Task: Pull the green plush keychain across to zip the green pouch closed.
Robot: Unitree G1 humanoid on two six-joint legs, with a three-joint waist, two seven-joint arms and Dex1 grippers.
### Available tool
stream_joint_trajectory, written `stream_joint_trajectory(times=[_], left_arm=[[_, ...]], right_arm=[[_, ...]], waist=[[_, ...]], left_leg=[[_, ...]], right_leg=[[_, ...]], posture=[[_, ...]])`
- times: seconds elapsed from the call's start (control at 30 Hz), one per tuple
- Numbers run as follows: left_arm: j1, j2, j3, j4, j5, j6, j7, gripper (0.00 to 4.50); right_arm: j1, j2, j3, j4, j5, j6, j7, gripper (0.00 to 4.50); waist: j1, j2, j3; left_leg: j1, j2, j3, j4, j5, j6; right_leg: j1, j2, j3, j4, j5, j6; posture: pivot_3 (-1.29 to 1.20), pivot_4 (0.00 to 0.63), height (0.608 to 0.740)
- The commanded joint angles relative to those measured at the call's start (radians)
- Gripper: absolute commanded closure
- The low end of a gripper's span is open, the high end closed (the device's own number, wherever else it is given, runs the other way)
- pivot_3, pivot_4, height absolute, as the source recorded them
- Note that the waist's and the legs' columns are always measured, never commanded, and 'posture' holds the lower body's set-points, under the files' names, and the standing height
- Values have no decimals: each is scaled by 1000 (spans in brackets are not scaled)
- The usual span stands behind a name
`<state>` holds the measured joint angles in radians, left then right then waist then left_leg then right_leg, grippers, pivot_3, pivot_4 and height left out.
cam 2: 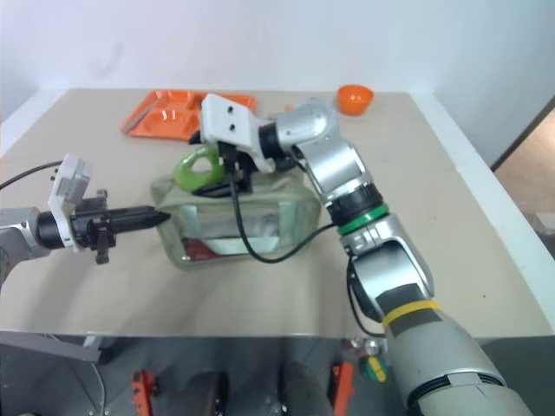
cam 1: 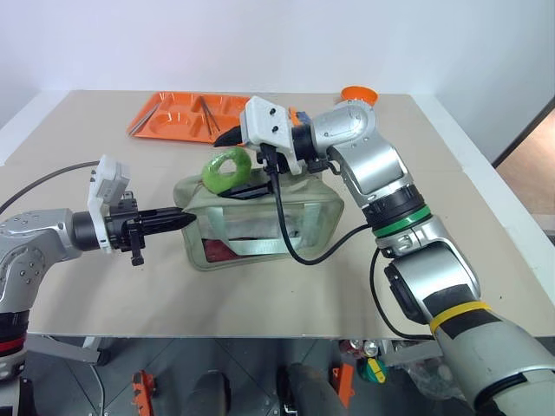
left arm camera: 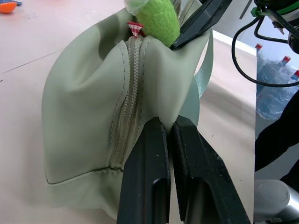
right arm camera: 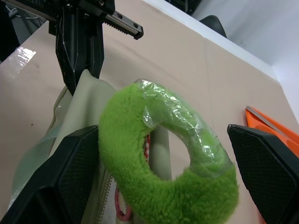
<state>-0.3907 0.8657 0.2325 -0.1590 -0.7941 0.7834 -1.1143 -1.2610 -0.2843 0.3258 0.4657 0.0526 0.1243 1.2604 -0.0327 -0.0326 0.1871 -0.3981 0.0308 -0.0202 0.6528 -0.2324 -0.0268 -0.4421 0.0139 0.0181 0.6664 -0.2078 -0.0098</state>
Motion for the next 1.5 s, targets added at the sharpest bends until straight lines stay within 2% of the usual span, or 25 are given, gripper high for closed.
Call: stream_joint_trajectory(times=[0.03, 0.07, 0.1, 0.13, 0.47, 0.5, 0.8, 1.07, 1.33, 1.5], left_arm=[[-16, 3, 25, -22, -15, -14, 1, 4500], [-17, 2, 24, -21, -15, -15, 1, 4500], [-17, 2, 24, -21, -15, -15, 1, 4500], [-17, 2, 24, -21, -15, -15, 1, 4500], [-17, -2, 17, -19, -14, -14, 2, 4500], [-18, -3, 16, -17, -14, -14, 2, 4500], [-39, -11, 5, 6, -10, -12, -4, 4500], [-43, -20, -3, 16, -7, -10, -10, 4500], [-48, -26, -14, 24, -4, -12, -13, 4500], [-47, -24, -14, 24, -5, -13, -15, 4500]], right_arm=[[-8, -7, -2, -25, -3, -9, 13, 11], [-7, -7, -2, -25, -3, -10, 14, 11], [-7, -8, -2, -25, -3, -10, 15, 588], [-6, -9, -3, -26, -2, -10, 16, 826], [-10, -13, -10, -5, -18, -30, 8, 4232], [-11, -14, -11, -2, -19, -30, 8, 4425], [-31, -53, -36, -11, -4, -1, 32, 4425], [-34, -194, -106, -116, 80, 132, 115, 4425], [63, -350, -106, -217, 79, 148, 164, 4425], [70, -417, -109, -245, 85, 143, 198, 4425]], waist=[[0, 0, 0], [0, 0, 0], [0, 0, 0], [0, 0, 0], [0, 0, 0], [0, 0, 0], [1, 0, 0], [2, 0, 0], [8, 0, 0], [7, 0, 0]], left_leg=[[0, 0, 0, 0, 0, 0], [0, 0, 0, 0, 0, 0], [0, 0, 0, 0, 0, 0], [0, 0, 0, 0, 0, 0], [0, 0, 0, 0, 0, 0], [0, 0, 0, 0, 0, 0], [0, 0, 0, 0, 0, 0], [0, -1, 0, 0, 0, 0], [0, -2, 0, 0, 0, 0], [0, -1, 1, 0, 0, 0]], right_leg=[[0, 0, 0, 0, 0, 0], [0, 0, 0, 0, 0, 0], [0, 0, 0, 0, 0, 0], [0, 0, 0, 0, 0, 0], [0, 0, 0, 0, 0, 0], [0, 0, 0, 0, 0, 0], [0, 0, 0, 0, 0, 0], [0, -1, 0, 0, 0, 1], [0, -1, 0, -1, 0, 1], [0, -1, 1, -1, -1, 1]], posture=[[0, 150, 740], [0, 150, 740], [0, 150, 740], [0, 150, 740], [0, 150, 740], [0, 150, 740], [0, 150, 740], [0, 150, 740], [0, 150, 740], [0, 150, 740]])
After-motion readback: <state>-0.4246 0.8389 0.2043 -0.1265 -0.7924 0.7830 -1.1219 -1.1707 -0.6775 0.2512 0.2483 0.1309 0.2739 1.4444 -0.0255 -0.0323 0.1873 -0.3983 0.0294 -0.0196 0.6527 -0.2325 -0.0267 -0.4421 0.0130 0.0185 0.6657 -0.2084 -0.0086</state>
